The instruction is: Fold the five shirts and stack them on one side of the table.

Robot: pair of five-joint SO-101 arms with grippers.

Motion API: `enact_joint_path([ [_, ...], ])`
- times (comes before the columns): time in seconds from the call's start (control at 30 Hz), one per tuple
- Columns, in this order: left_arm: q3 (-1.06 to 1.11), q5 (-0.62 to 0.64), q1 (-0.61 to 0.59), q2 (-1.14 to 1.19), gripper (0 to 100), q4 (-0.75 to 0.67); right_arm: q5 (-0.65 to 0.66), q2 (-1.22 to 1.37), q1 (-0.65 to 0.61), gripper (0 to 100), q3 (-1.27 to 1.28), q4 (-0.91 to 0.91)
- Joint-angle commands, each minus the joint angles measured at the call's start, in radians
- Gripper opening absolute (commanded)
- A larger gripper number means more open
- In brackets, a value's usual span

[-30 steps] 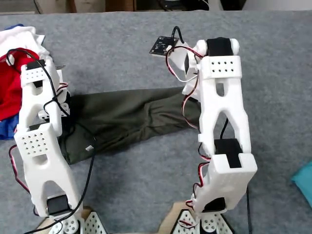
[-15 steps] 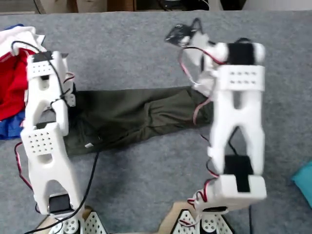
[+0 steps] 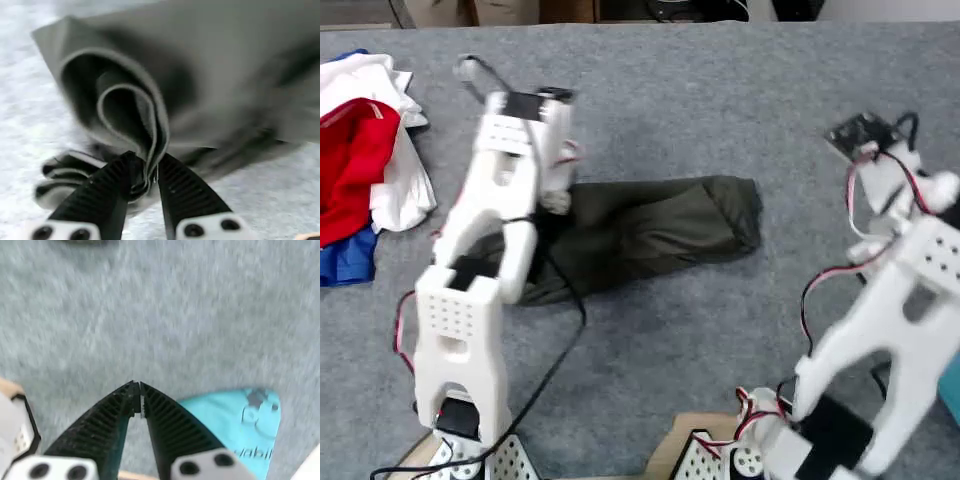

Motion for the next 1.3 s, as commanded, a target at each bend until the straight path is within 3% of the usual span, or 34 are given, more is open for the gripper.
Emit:
enact_joint_path([
  [0.0, -0.104, 0.107, 0.080, -0.059, 2, 0.015, 0.038, -0.110, 0.076, 0.5, 0.091, -0.061],
  [0.37, -0.509, 0.206, 0.321, 0.128, 2, 0.015, 0.032, -0.283, 0.085, 0.5, 0.395, -0.207],
  [0.73, -0.769, 0.322, 0.385, 0.232, 2, -0.023, 0.015, -0.292, 0.087, 0.5, 0.438, -0.207],
  [0.93, -0.792, 0.419, 0.399, 0.243, 2, -0.135, 0.011, -0.292, 0.087, 0.5, 0.437, -0.207],
  [1.27, -0.786, 0.423, 0.517, 0.243, 2, -0.262, 0.009, -0.292, 0.087, 0.5, 0.432, -0.207],
])
